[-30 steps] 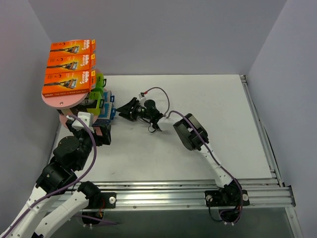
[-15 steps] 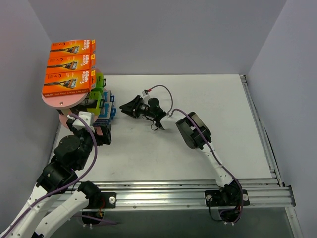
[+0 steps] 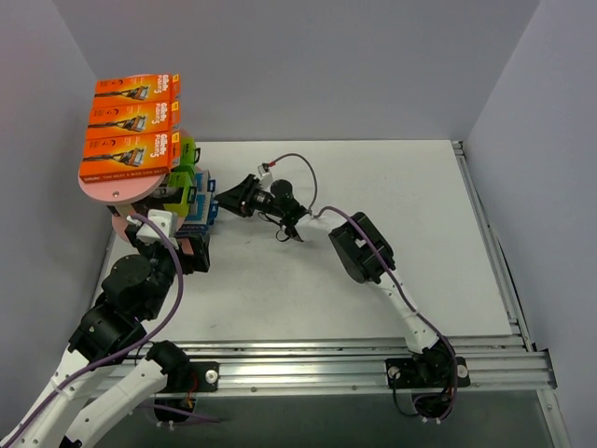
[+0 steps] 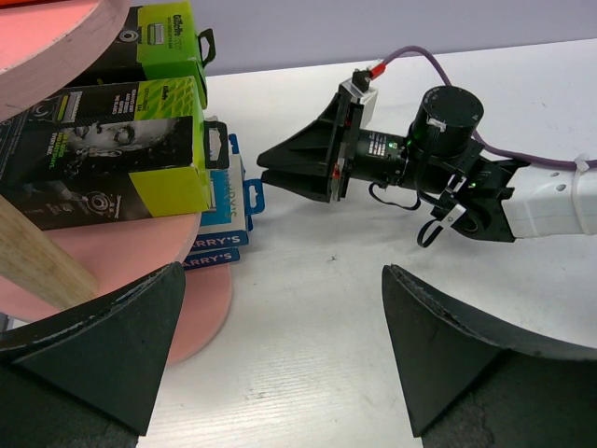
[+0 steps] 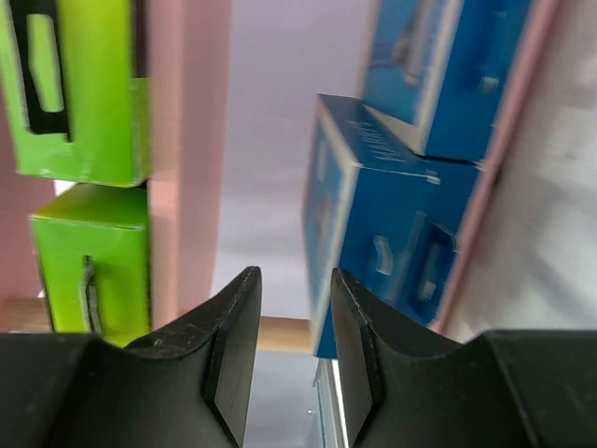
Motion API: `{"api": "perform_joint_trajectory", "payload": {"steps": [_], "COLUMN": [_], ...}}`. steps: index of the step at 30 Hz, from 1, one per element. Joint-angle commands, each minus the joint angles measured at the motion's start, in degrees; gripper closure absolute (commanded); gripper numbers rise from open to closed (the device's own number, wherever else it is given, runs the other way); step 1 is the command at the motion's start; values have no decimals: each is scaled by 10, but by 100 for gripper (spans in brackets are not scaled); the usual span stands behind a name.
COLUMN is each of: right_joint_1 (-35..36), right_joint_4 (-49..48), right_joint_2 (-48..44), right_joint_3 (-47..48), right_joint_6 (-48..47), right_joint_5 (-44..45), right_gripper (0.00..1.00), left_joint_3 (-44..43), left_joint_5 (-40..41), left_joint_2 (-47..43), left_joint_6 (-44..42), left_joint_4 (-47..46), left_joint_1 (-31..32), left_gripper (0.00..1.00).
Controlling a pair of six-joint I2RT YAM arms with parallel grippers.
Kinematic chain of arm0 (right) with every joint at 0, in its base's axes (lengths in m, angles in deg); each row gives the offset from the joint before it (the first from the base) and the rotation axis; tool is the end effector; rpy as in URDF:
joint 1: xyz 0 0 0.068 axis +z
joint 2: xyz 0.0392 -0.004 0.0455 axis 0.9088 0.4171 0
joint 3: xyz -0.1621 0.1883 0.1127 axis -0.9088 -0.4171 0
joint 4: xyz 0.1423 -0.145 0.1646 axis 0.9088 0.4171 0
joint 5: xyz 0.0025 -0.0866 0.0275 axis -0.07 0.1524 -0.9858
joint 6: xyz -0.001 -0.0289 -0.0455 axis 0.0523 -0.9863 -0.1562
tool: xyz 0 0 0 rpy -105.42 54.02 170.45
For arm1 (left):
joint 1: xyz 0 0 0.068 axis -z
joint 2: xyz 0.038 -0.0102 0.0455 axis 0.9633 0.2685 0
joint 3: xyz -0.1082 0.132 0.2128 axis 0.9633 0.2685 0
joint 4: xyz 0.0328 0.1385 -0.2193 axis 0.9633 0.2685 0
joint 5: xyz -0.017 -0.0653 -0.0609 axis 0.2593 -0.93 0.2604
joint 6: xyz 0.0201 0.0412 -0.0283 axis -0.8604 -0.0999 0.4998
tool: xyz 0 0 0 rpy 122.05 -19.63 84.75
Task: Place and organize the shaving razors onto the shelf
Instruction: Place the shaving razor onto shelf
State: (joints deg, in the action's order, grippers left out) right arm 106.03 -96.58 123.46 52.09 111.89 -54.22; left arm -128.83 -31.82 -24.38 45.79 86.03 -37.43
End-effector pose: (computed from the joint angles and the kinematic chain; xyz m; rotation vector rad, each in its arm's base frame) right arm 0.4141 0.3816 0.1498 -0.0403 1.7154 2.0654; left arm 0.0933 -0.0501 0.3682 0.1156 1.6893 -0.1534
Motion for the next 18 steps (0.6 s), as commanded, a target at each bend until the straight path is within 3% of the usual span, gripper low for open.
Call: {"api": "perform_joint_trajectory", "payload": {"steps": [1, 18], "right_joint_1": [8, 14], "right_joint_4": [-9, 26], "right_joint_2": [0, 34], "right_joint_3": [50, 112], "right_joint_6": [-10, -14], "right_joint_5": [-9, -8], "right_gripper": [68, 68], "left_joint_3": [-6, -6], "left_joint_5": [0, -2], "left_joint_2": [-2, -7], "left_joint_6": [1, 1], "left_joint_4": [-22, -21], "left_joint_1": [-3, -3], "left_gripper": [4, 5]}}
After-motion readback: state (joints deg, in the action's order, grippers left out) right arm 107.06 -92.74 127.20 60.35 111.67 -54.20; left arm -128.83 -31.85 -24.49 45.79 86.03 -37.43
